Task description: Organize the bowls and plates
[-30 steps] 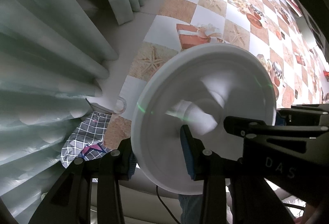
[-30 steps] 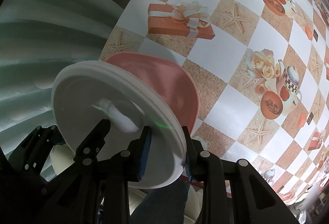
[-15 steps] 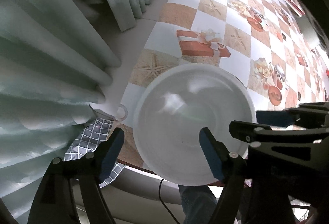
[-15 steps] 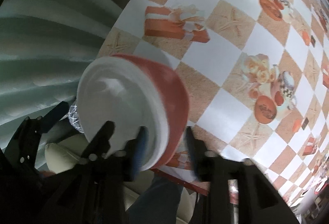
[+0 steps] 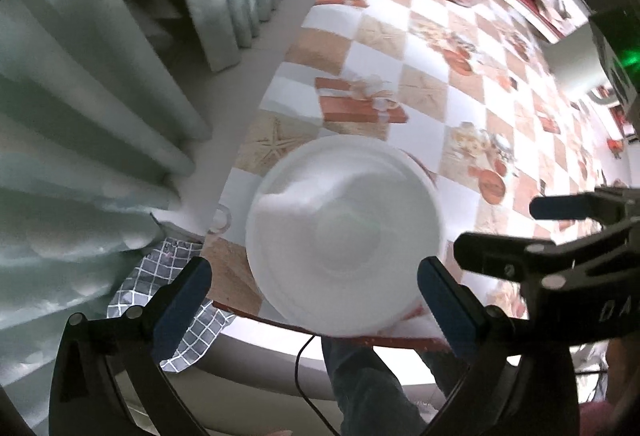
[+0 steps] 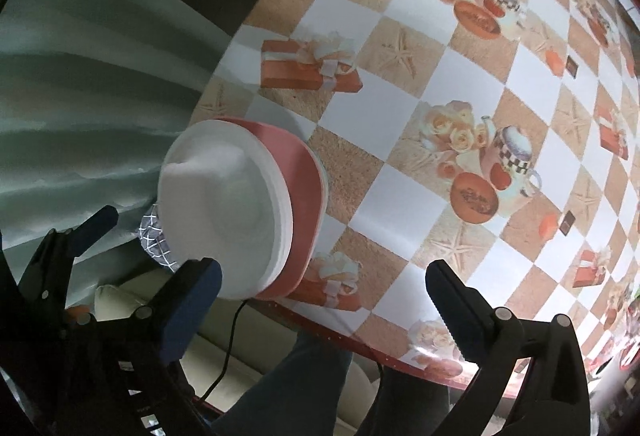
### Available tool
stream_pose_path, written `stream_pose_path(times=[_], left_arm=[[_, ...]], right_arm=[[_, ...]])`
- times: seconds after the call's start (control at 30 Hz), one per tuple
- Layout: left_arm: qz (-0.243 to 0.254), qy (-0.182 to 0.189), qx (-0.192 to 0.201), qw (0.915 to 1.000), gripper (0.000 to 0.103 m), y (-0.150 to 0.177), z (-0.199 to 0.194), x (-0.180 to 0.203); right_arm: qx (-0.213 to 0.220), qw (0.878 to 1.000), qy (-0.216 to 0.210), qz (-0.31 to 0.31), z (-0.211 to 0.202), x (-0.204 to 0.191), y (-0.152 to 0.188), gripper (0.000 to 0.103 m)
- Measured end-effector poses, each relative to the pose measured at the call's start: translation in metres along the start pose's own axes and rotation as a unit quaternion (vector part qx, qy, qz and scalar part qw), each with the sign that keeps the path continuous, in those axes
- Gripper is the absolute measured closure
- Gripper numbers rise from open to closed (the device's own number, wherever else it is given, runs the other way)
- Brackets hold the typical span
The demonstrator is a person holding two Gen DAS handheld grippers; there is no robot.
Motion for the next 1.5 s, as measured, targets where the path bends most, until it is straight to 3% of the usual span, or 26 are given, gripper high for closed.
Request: stream_pose_path(times=[0.4, 1.5], left_arm=[[0.047, -0.018, -0.02, 0.9985, 0.0, 0.028, -0.023, 0.009], [0.056, -0.052, -0.013, 0.997, 0.0, 0.044, -0.036, 0.021]], right_arm=[[0.056, 0.994, 0.068, -0.07, -0.042, -0.012, 0.022, 0.0], [0.06, 0.99, 0.078, -0.105, -0.048, -0.03, 0.026, 0.0]])
Point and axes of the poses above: each gripper's, at about its wrist camera, not at the fingertips, and z roughly the way its jaws point, x to its right, y to its underside, the point moved 6 cm from there along z, roughly the way its jaws point, and after that the axes turned 4 degrees about -y, right-handed, at the moved point
